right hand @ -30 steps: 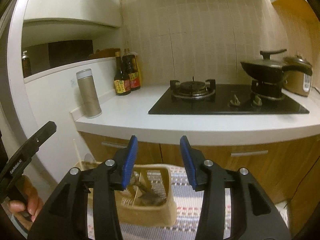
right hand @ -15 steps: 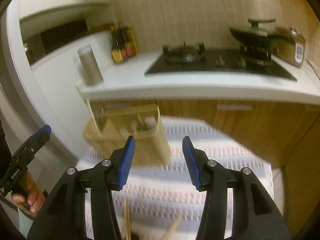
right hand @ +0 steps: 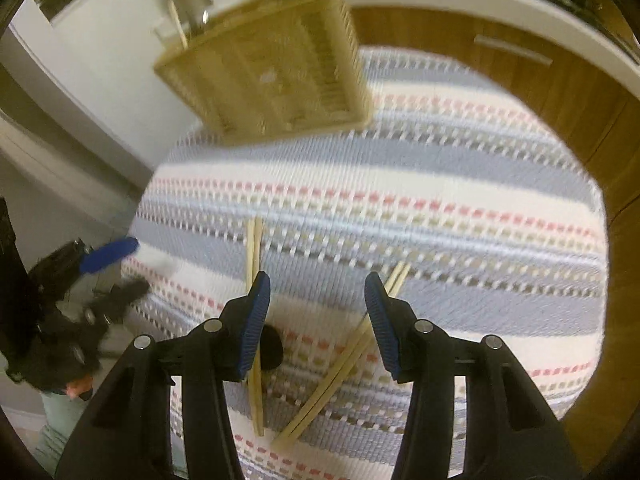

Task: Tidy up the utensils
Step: 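Lower both tools back toward the black spoon and chopsticks on the cloth, then close the left tool on the black spoon handle while the right tool grasps a chopstick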

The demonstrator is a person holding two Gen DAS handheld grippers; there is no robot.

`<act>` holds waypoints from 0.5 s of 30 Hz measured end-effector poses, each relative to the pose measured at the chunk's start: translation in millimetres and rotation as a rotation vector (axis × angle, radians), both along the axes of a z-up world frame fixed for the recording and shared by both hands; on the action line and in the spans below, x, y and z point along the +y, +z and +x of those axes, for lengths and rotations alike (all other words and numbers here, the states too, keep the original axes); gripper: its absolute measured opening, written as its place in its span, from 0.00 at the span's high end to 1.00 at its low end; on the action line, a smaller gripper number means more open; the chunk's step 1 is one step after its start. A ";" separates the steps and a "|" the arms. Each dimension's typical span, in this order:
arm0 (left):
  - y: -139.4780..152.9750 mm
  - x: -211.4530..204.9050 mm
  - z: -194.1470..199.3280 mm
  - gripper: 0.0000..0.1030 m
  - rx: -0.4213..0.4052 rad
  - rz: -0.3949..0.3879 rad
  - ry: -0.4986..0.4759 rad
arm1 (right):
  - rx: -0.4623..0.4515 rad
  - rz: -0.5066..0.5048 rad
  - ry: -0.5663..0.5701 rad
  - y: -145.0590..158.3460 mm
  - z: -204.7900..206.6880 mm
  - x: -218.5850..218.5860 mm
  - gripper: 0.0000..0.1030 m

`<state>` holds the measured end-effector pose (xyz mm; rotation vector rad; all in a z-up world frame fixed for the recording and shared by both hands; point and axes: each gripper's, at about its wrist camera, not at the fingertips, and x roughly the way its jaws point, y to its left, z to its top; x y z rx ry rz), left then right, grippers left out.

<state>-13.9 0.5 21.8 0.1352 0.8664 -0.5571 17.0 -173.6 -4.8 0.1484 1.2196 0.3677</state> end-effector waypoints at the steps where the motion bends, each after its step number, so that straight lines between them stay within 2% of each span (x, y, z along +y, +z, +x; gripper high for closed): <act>1: -5.8 -3.1 -3.9 0.56 0.015 0.009 -0.017 | 0.032 0.013 0.014 -7.0 1.9 5.8 0.56; 5: -32.2 -9.1 -14.1 0.57 0.096 0.041 -0.089 | 0.091 0.016 0.063 -23.3 12.0 30.8 0.56; 8: -46.7 -6.9 -17.0 0.58 0.152 0.035 -0.131 | 0.131 0.022 0.101 -34.7 20.2 50.6 0.58; 12: -57.0 -1.3 -18.9 0.59 0.207 -0.001 -0.165 | 0.150 -0.012 0.135 -46.0 29.8 71.8 0.64; 15: -61.3 -0.1 -18.8 0.64 0.213 0.001 -0.180 | 0.133 -0.059 0.148 -45.7 30.8 82.0 0.65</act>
